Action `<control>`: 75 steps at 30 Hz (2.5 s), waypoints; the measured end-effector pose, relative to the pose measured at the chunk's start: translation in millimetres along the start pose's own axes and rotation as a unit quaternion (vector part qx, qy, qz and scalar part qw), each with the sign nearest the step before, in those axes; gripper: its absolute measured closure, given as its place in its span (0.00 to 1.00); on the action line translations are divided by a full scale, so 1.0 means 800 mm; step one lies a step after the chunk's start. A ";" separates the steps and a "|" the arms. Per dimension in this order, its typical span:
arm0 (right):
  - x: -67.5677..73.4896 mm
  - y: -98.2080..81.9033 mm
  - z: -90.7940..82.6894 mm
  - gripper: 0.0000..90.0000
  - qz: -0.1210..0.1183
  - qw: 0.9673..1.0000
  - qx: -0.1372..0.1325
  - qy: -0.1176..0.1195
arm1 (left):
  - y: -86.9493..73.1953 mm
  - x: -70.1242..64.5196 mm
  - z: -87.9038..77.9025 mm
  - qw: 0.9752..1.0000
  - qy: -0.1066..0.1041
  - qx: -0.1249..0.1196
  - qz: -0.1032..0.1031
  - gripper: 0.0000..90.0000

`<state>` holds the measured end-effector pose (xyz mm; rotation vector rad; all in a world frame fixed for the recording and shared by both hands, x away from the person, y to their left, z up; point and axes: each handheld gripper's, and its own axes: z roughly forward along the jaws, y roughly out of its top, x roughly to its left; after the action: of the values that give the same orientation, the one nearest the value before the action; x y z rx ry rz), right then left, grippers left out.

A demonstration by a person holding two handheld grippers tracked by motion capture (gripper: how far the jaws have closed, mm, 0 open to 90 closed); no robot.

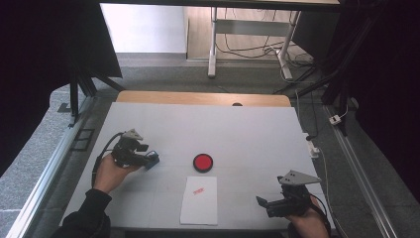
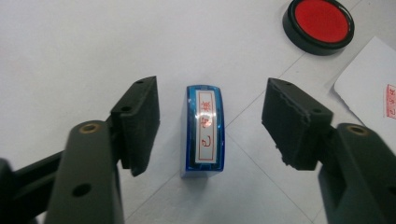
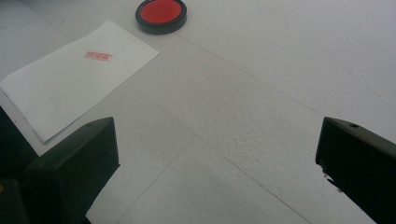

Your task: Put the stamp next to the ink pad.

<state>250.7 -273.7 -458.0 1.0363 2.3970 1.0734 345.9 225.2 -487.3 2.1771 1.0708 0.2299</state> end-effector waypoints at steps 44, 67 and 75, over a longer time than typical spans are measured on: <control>-0.002 0.000 0.000 0.00 0.002 1.000 0.001 0.006 | -0.020 -0.060 -0.074 0.995 -0.044 -0.087 -0.005 0.00; -0.002 0.000 0.001 0.00 0.004 1.000 0.003 0.007 | -0.079 -0.080 -0.119 0.993 -0.048 -0.106 -0.029 0.00; -0.002 0.000 0.001 0.00 0.004 1.000 0.002 0.007 | -0.105 -0.081 -0.130 0.991 -0.054 -0.112 -0.049 0.00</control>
<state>252.2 -274.4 -458.5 1.0452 2.4086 1.0820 206.3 264.3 -455.8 1.9111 1.0355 0.1777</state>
